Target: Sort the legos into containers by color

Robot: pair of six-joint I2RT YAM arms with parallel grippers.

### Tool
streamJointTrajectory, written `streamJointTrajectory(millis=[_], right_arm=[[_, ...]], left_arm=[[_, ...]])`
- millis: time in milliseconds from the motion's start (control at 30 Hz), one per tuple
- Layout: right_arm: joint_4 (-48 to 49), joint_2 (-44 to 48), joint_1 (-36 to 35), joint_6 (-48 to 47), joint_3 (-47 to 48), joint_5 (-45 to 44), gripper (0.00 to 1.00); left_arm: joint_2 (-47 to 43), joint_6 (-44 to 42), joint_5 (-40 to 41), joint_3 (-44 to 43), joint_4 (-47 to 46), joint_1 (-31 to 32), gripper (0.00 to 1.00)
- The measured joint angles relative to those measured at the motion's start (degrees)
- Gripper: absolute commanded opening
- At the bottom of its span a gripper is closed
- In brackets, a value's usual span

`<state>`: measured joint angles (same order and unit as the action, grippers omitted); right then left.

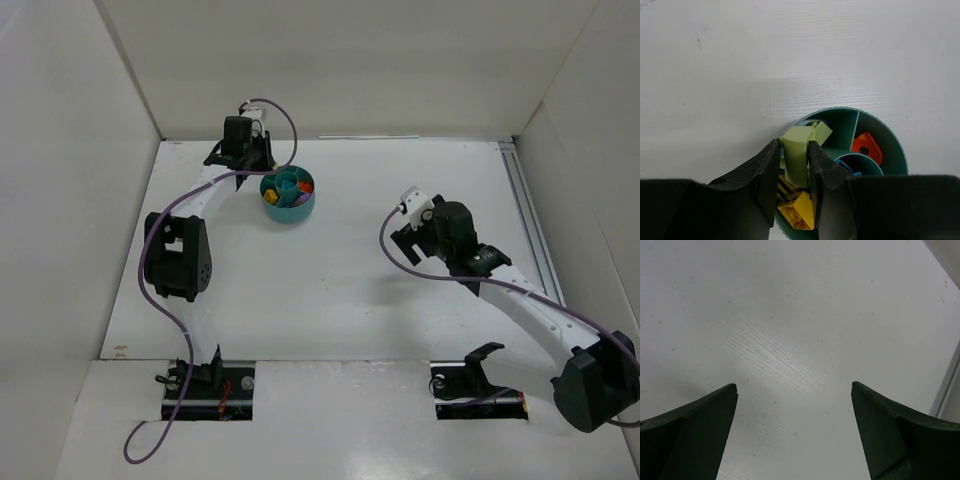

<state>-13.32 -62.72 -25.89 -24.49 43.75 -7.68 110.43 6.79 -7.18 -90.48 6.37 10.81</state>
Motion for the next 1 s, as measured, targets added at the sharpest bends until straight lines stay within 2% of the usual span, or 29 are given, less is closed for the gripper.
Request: streamJointTrajectory(millis=[300, 433, 467, 700, 800, 833, 867, 900, 1000], right_arm=[[0.0, -2.2, 0.8, -0.6, 0.0, 1.6, 1.0], [0.0, -2.5, 1.2, -1.0, 0.0, 2.0, 1.0], [0.0, -2.5, 1.3, -1.1, 0.0, 2.0, 1.0], [0.0, -2.4, 1.6, -1.3, 0.0, 2.2, 1.0], [0.0, -1.6, 2.0, -1.2, 0.0, 2.2, 1.0], [-0.1, -0.9, 2.3, -1.2, 0.0, 2.2, 1.0], [-0.2, -0.1, 2.6, -1.0, 0.0, 2.2, 1.0], [-0.2, 0.8, 3.0, -0.7, 0.0, 2.2, 1.0], [-0.2, 4.1, 4.4, 0.9, 0.0, 2.1, 1.0]], left_arm=[[2.1, -1.9, -3.0, -1.4, -1.0, 0.0, 0.14], [3.5, -2.0, -3.3, -2.5, -0.2, 0.0, 0.36], [3.5, -2.0, -3.3, -2.5, 0.1, 0.0, 0.44], [3.4, -1.8, -3.1, -2.5, 1.4, 0.0, 0.47], [2.8, -1.4, -2.2, -2.5, 2.4, 0.0, 0.62], [2.1, -1.2, -1.8, -2.4, 3.0, 0.0, 0.71], [1.1, -0.9, -1.4, -2.0, 3.3, 0.0, 0.96], [-0.9, -0.4, -1.0, -0.6, 2.9, 0.0, 1.0], [-10.4, 2.5, 0.7, 6.2, 2.8, 0.0, 1.0]])
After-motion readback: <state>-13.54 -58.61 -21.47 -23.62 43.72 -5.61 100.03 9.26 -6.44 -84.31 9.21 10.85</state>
